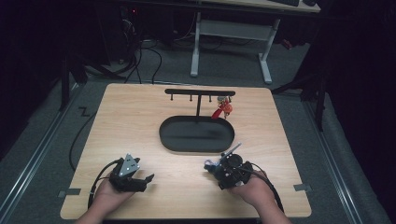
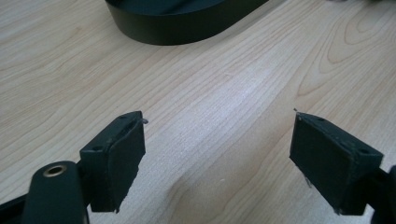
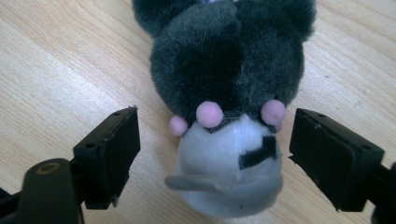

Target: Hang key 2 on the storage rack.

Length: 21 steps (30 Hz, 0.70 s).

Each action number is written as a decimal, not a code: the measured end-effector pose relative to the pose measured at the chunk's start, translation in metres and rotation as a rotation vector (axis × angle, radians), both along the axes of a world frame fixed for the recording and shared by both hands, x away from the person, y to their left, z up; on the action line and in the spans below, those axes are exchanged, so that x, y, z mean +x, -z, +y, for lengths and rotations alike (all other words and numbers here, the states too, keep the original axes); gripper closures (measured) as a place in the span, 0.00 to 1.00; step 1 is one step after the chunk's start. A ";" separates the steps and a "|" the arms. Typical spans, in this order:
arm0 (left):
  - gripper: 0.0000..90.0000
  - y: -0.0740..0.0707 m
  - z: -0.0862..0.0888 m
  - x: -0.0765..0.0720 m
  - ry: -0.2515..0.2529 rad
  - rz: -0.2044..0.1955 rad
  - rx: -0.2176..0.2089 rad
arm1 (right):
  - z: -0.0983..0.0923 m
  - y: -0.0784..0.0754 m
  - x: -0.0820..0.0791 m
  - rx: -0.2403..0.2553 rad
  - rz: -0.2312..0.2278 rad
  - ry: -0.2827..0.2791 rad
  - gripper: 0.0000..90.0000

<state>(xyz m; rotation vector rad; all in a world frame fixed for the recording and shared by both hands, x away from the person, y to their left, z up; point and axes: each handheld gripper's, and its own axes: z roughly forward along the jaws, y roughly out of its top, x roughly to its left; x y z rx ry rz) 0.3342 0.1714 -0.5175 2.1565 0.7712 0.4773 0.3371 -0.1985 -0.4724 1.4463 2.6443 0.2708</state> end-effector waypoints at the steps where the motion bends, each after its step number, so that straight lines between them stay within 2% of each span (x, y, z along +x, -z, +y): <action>1: 0.21 0.000 0.000 0.000 -0.001 0.001 0.000 | 0.000 0.002 0.000 0.003 0.003 0.001 0.21; 7: 0.21 0.001 0.000 0.001 -0.004 0.009 0.004 | -0.004 0.010 0.003 0.014 0.013 0.010 0.27; 10: 0.21 0.001 0.000 0.001 -0.003 0.010 0.006 | -0.005 0.013 0.003 0.020 0.017 0.007 0.38; 12: 0.21 0.000 0.000 0.002 -0.005 0.007 0.000 | -0.005 0.013 0.004 0.015 0.018 0.013 0.39; 14: 0.21 0.002 -0.002 0.002 0.003 0.004 0.008 | -0.007 0.015 0.005 0.033 0.044 0.019 0.43; 15: 0.21 0.002 -0.002 0.001 0.006 0.007 0.012 | -0.008 0.016 0.004 0.026 0.046 0.019 0.45; 18: 0.21 0.001 -0.002 0.001 0.004 0.006 0.004 | -0.007 0.015 0.003 0.021 0.046 0.018 0.51; 19: 0.21 0.001 -0.002 0.001 0.003 0.004 0.004 | -0.008 0.014 0.005 0.027 0.036 0.003 0.51; 20: 0.21 0.001 -0.002 0.001 0.004 0.004 0.003 | -0.007 0.013 0.003 0.032 0.044 0.032 0.51; 21: 0.21 0.002 -0.001 0.000 0.005 0.005 0.002 | -0.008 0.010 0.003 0.038 0.034 0.024 0.52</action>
